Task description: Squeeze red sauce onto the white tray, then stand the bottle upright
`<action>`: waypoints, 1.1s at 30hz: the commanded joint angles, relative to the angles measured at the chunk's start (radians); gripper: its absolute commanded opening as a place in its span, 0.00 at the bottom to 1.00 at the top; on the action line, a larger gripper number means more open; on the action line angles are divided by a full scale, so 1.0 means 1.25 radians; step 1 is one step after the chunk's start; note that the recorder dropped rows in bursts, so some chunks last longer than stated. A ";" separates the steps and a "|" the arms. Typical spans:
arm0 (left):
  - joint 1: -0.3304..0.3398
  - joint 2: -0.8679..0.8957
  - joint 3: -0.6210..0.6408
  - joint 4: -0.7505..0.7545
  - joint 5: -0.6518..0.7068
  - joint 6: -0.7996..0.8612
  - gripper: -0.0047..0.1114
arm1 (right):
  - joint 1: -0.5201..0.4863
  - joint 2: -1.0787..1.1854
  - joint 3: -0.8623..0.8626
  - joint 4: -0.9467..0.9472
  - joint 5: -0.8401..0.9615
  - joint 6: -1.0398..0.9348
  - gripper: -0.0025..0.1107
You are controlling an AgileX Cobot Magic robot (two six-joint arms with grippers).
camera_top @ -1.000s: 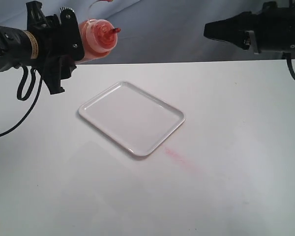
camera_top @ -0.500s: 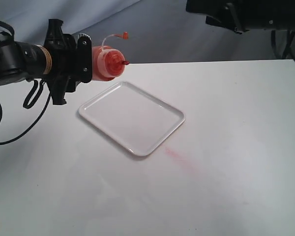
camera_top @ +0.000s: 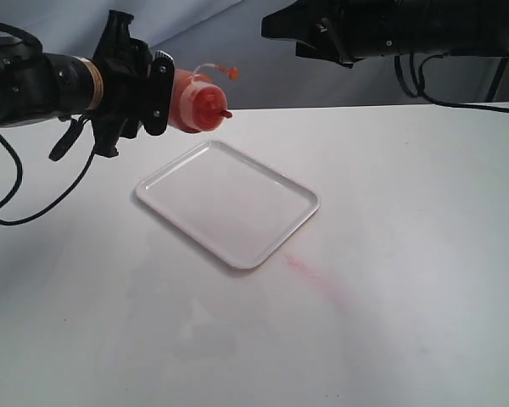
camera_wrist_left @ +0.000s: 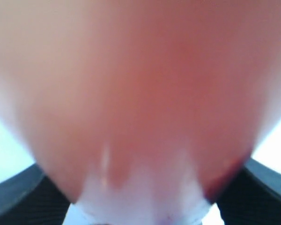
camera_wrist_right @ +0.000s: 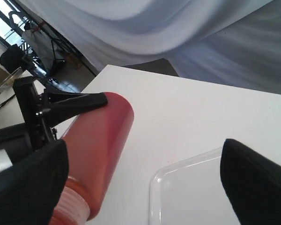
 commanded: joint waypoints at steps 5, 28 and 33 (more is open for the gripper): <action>0.002 0.045 -0.054 0.002 -0.021 0.115 0.04 | 0.002 0.040 -0.040 -0.028 0.004 0.024 0.73; 0.002 0.052 -0.062 0.002 -0.061 0.304 0.04 | 0.118 0.080 -0.040 -0.168 -0.140 -0.175 0.73; 0.002 0.052 -0.060 0.002 -0.037 0.304 0.04 | 0.121 0.080 -0.040 -0.228 -0.231 -0.237 0.73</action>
